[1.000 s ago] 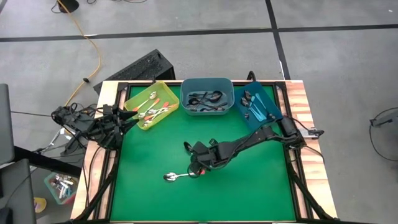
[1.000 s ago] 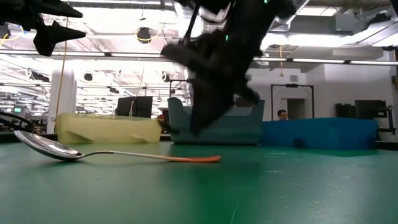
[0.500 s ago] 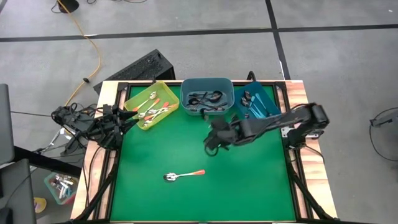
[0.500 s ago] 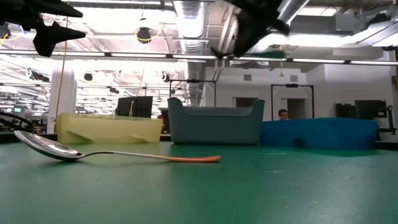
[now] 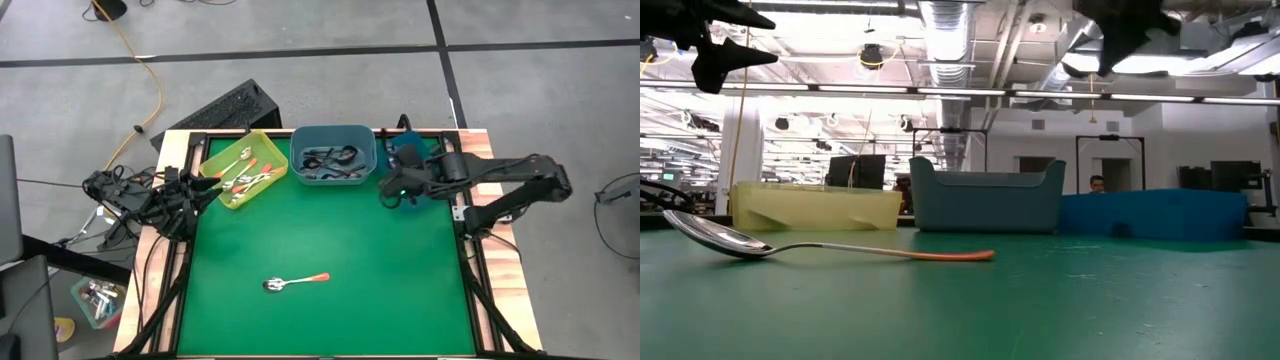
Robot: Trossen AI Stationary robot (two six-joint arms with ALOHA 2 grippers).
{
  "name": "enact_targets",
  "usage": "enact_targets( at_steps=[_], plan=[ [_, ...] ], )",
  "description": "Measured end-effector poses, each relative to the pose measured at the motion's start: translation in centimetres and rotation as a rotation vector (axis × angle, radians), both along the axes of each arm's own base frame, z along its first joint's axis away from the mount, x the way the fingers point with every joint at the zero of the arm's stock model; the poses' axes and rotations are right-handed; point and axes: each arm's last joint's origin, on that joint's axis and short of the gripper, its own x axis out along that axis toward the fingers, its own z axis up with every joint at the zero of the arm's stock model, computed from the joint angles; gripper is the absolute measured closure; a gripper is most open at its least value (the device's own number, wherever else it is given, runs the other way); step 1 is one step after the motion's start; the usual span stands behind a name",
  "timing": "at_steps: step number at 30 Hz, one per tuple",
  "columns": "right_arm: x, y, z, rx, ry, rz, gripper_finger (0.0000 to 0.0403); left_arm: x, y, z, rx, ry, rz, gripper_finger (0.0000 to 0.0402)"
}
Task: Sort silverware by color (type)
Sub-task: Put the blue spoon into the blue bin
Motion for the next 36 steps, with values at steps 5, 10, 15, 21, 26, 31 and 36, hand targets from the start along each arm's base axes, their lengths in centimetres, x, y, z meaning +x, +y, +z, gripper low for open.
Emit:
enact_targets(
  at_steps=[5, 10, 15, 21, 26, 31, 36],
  plan=[
    [-3.0, -1.6, -2.6, 0.029, -0.005, -0.037, 0.0396, -0.1, 0.1, 0.0, 0.006, -0.002, 0.057, 0.0173],
    [-4.7, -2.7, -6.5, 0.074, -0.032, -0.085, 0.0396, -0.2, 0.3, 0.0, -0.003, -0.013, 0.118, 0.0173],
    [-5.4, -3.8, -10.5, 0.079, -0.023, -0.089, 0.0391, -0.2, 0.3, 0.0, -0.044, -0.035, 0.126, 0.0173],
    [-5.9, -5.2, -14.2, 0.159, -0.013, -0.063, 0.0391, -0.2, 0.4, 0.0, -0.042, -0.041, 0.179, 0.0173],
    [-6.5, -6.0, -15.1, 0.190, -0.002, -0.103, 0.0371, -0.2, 0.4, 0.0, -0.052, -0.046, 0.176, 0.0173],
    [-6.9, -6.7, -15.1, 0.188, 0.016, -0.133, 0.0341, -0.2, 0.4, 0.0, -0.051, -0.045, 0.177, 0.0173],
    [-6.9, -7.3, -14.9, 0.168, 0.004, -0.137, 0.0306, -0.2, 0.4, 0.0, -0.041, -0.037, 0.160, 0.0173]
  ],
)
